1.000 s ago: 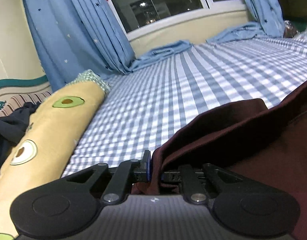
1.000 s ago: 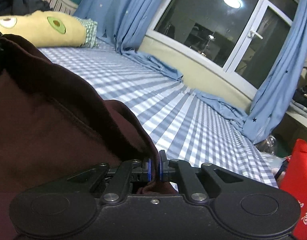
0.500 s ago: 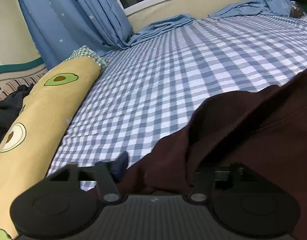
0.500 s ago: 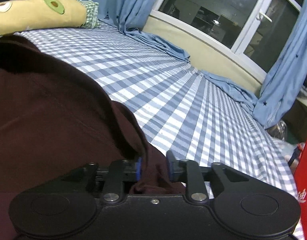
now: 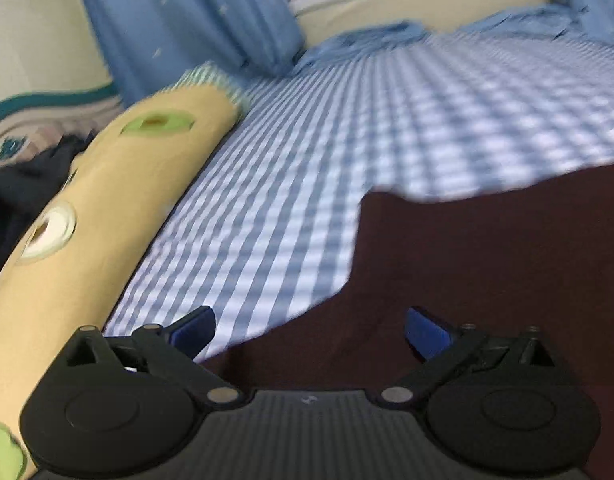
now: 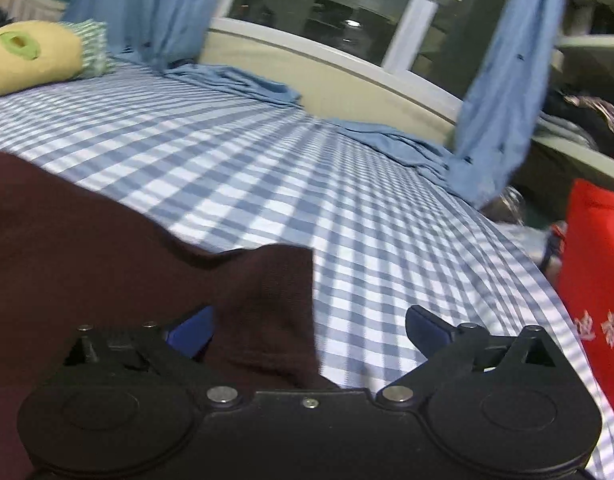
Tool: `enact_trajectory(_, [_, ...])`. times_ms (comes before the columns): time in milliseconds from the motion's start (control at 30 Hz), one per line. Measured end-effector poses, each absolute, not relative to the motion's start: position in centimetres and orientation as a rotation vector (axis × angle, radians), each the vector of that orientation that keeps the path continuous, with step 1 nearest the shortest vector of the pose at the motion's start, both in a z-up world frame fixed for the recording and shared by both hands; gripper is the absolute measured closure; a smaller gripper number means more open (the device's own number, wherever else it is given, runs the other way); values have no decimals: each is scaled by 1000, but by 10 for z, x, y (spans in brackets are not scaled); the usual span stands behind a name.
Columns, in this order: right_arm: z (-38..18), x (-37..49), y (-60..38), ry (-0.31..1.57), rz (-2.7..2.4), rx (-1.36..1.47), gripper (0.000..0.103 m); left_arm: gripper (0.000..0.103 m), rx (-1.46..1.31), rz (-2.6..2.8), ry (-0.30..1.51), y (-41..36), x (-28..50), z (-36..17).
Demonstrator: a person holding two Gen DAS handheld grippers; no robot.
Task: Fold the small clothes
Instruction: 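Open both tools, release the folded sweatshirt, and move the left tool to its edge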
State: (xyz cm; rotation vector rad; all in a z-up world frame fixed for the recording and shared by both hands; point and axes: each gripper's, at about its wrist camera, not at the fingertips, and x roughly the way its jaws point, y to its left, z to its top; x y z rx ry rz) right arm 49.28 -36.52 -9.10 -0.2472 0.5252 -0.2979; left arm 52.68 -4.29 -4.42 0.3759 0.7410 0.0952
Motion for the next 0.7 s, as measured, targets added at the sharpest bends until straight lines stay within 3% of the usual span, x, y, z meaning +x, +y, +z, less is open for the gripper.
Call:
enact_trajectory(400, [-58,454,-376,433,-193,-150,1,1,286,109,709,-28,501,-28])
enact_trajectory(700, [-34,388,-347,401,-115,-139,1,1,286,64,648,-32,431,10])
